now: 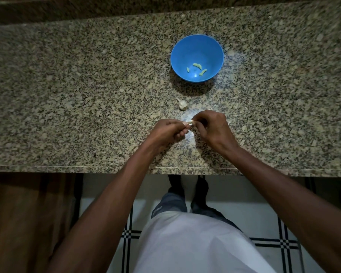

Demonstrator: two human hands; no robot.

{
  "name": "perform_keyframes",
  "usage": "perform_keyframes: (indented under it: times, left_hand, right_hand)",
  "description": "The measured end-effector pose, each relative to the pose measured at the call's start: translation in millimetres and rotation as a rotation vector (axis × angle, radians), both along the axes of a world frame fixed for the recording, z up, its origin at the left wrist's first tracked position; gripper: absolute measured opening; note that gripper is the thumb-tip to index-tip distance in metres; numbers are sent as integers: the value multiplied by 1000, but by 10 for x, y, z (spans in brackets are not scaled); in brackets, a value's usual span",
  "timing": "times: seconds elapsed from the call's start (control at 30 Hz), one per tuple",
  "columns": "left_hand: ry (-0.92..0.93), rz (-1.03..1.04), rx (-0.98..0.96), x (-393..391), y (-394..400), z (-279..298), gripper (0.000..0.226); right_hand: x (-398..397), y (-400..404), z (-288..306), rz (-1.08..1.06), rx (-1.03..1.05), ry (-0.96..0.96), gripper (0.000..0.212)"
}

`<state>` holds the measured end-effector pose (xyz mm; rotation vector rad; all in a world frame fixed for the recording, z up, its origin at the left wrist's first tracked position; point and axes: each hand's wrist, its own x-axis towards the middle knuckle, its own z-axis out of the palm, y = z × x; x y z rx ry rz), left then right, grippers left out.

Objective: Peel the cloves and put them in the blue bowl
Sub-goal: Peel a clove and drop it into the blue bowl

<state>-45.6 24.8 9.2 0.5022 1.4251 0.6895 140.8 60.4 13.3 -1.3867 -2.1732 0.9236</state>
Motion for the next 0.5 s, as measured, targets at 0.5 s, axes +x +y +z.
perform_keyframes:
  times: [0.5]
  left_hand:
    - [841,-332,727,69,-15,-20,21]
  right_hand:
    - [22,91,40,-246,-611,244,11]
